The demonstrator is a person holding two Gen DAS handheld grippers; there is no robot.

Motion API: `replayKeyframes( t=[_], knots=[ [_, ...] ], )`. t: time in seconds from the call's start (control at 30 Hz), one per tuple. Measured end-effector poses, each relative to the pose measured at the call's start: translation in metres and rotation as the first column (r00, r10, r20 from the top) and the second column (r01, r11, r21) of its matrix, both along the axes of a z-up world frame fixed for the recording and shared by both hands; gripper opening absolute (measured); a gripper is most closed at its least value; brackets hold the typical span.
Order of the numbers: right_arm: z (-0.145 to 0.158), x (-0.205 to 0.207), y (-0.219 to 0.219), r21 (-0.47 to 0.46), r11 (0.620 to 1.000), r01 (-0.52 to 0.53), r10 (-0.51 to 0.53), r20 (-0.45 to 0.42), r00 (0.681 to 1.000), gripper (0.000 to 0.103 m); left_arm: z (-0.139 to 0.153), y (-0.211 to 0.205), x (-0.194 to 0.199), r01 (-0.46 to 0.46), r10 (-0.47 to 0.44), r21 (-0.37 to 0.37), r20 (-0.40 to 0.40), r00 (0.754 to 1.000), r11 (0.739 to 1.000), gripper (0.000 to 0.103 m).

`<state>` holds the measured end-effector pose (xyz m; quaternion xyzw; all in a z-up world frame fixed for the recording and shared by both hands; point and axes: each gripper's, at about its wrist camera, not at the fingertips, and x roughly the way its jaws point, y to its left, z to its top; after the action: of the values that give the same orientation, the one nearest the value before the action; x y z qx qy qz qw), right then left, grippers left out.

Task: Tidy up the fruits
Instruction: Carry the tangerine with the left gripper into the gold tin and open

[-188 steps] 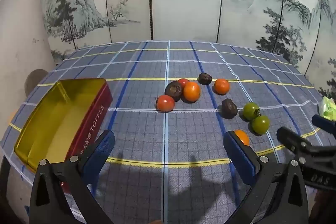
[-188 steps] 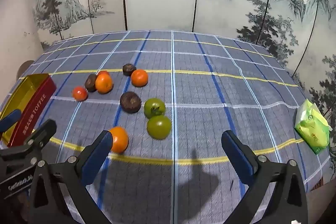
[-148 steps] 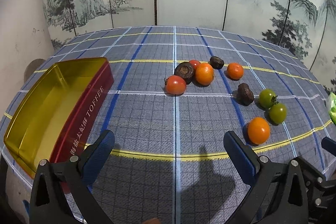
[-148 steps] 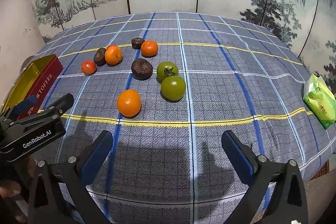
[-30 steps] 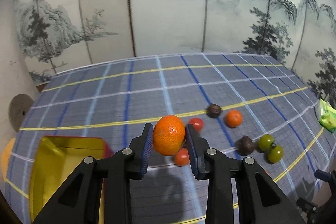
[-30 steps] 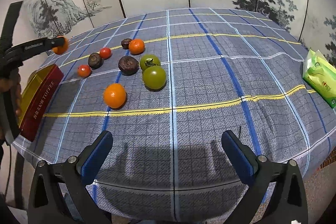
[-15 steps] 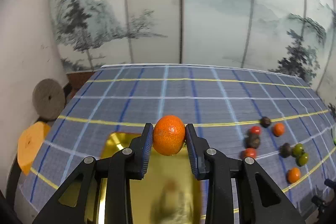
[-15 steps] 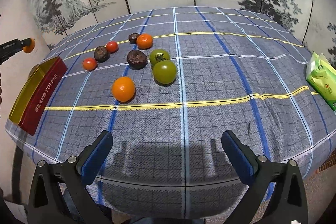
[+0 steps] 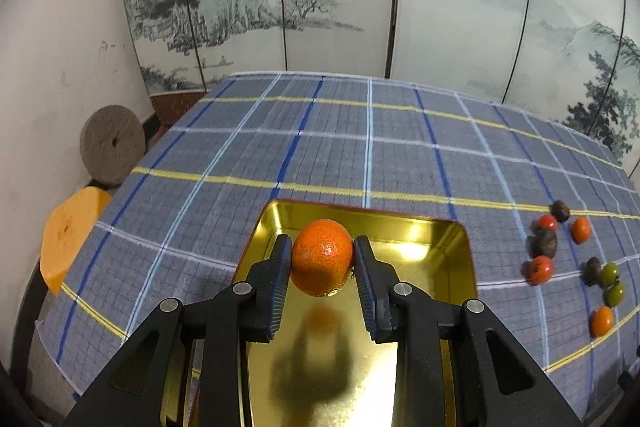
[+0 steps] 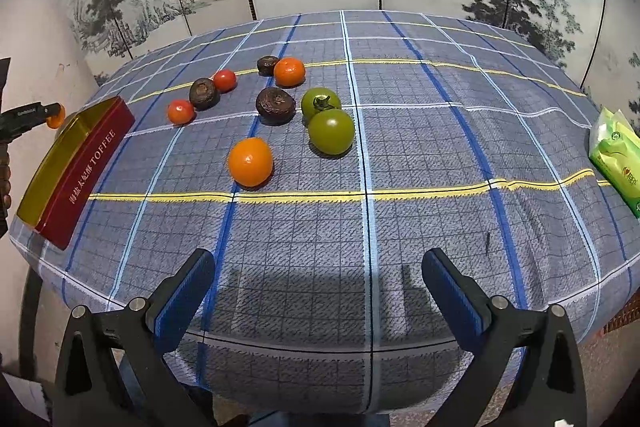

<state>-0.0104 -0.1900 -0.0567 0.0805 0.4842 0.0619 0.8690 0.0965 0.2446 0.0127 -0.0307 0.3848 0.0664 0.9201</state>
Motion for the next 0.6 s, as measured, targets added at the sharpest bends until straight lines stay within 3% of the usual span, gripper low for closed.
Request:
replayKeyframes(
  t=[0.17, 0.6],
  knots=[
    [-0.003, 0.001, 0.001, 0.002, 1.000, -0.002, 0.002, -0.011, 1.000, 0.103, -0.016, 0.007, 0.014, -0.032, 0.031, -0.024, -0.050, 0.998, 0.999, 0.032],
    [-0.008, 0.005, -0.001, -0.007, 1.000, -0.002, 0.002, -0.022, 1.000, 0.103, -0.043, 0.004, 0.054, -0.028, 0.027, 0.001, -0.167, 0.986, 1.000, 0.032]
  ],
)
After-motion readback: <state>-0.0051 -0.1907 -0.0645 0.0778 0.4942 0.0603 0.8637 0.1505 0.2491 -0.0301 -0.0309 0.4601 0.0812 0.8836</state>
